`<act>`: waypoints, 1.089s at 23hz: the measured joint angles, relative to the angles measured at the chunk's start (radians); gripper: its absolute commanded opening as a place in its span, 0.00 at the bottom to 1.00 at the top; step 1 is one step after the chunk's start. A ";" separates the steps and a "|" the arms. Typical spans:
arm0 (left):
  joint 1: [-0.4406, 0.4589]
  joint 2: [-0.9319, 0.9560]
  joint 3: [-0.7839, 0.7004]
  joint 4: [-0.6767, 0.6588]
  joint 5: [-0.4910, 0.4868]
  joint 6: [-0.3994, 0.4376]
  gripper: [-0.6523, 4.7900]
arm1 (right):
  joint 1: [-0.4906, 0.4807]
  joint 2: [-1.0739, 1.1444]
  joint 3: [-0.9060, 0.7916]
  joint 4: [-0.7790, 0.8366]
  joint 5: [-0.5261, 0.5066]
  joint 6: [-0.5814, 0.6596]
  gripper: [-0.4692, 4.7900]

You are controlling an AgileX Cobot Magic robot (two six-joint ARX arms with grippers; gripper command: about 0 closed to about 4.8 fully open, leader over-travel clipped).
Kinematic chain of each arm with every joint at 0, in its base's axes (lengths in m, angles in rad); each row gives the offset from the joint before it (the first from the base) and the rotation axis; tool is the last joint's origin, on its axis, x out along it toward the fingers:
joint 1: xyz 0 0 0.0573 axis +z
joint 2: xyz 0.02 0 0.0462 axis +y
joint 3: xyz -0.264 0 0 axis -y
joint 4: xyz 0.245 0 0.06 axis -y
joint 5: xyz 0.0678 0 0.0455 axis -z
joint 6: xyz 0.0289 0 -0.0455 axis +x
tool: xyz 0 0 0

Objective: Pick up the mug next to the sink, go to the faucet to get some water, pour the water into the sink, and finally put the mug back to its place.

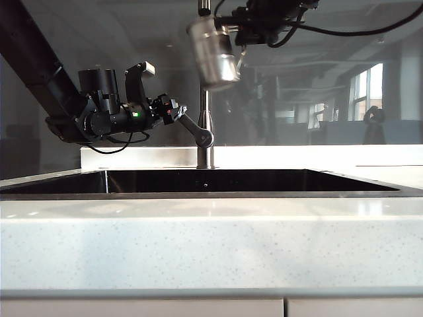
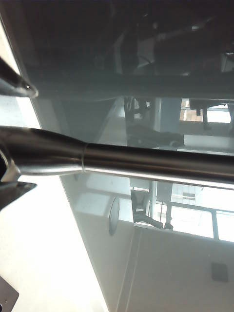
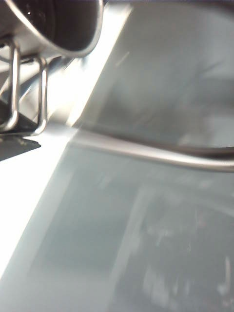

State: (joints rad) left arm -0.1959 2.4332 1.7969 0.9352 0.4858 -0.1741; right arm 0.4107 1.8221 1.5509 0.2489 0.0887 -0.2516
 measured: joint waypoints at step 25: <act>0.000 0.000 0.000 0.003 -0.008 0.000 0.51 | 0.026 -0.062 0.001 -0.053 0.408 -1.411 0.08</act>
State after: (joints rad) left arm -0.1959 2.4332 1.7969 0.9382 0.4778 -0.1745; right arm 0.4366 1.7603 1.5517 0.1959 0.4965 -1.6630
